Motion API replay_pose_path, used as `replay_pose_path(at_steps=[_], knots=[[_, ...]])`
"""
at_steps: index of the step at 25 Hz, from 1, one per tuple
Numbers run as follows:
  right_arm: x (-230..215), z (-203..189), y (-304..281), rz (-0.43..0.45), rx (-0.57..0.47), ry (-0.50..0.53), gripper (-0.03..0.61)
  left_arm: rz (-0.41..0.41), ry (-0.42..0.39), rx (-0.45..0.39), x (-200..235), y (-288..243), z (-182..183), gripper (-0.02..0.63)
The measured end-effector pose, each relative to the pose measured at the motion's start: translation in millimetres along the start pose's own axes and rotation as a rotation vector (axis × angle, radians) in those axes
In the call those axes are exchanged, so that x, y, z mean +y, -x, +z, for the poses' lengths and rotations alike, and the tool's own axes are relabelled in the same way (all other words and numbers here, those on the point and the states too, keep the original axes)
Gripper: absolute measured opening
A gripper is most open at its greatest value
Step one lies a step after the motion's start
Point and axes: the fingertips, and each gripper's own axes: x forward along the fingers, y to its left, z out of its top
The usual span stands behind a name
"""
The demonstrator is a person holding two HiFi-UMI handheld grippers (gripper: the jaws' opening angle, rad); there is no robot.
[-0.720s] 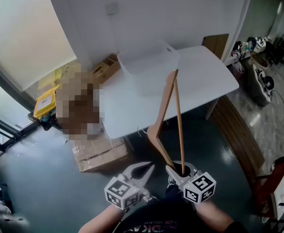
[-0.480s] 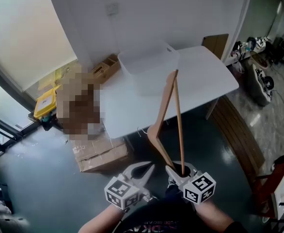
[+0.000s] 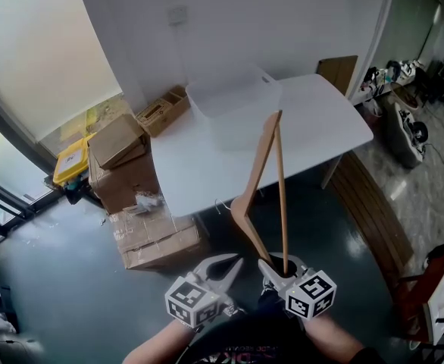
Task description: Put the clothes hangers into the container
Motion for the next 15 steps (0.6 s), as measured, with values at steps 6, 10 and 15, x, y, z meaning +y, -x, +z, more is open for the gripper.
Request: replay_pose_path(at_steps=[6, 10, 15], knots=[[-2.5, 0.0, -4.0, 0.003, 0.019, 0.004, 0.057, 0.001, -0.002, -0.012, 0.9, 0.0, 2.2, 0.005], [-5.5, 0.0, -8.9, 0.01, 0.034, -0.007, 0.057, 0.005, -0.001, -0.01, 2.6, 0.1, 1.3, 0.005], [-8.8, 1.8, -13.4, 0.026, 0.04, -0.022, 0.057, 0.014, -0.002, -0.009, 5.4, -0.7, 1.1, 0.005]])
